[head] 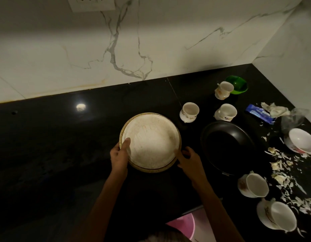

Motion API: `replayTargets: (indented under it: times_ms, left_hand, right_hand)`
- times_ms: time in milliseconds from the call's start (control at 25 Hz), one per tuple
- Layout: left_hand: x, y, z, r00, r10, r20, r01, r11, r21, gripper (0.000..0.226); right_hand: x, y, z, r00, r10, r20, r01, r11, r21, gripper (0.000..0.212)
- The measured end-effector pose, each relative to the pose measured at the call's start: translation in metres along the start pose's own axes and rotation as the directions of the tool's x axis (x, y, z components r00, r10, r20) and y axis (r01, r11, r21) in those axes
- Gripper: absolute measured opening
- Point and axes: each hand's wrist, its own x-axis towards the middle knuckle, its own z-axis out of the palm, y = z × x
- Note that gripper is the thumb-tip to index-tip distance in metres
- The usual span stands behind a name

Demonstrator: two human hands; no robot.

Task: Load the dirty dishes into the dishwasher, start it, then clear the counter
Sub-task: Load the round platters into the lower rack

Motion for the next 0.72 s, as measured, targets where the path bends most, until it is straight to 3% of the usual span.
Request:
replayTargets:
  times_ms: [80, 320, 600, 720]
  left_hand:
    - [-0.002, -0.003, -0.006, 1.0, -0.009, 0.013, 0.009, 1.0, 0.011, 0.017]
    - [-0.017, -0.024, -0.028, 0.988, -0.092, 0.124, 0.084, 0.994, 0.065, 0.008]
    - [-0.03, -0.045, -0.058, 0.978, -0.11, 0.178, 0.076, 0.979, 0.19, 0.011]
    - [-0.032, -0.054, -0.079, 0.949, -0.026, 0.314, -0.037, 0.981, 0.193, 0.027]
  right_hand:
    - [-0.002, 0.001, -0.005, 1.0, 0.016, 0.013, -0.016, 0.998, 0.066, 0.075]
    - [-0.038, 0.005, -0.015, 0.99, 0.032, 0.134, -0.077, 0.936, 0.345, 0.051]
    - [-0.118, 0.033, 0.007, 0.998, 0.006, 0.056, -0.031, 0.889, 0.456, 0.037]
    - [-0.162, 0.045, 0.028, 0.995, -0.062, -0.078, 0.092, 0.878, 0.471, 0.039]
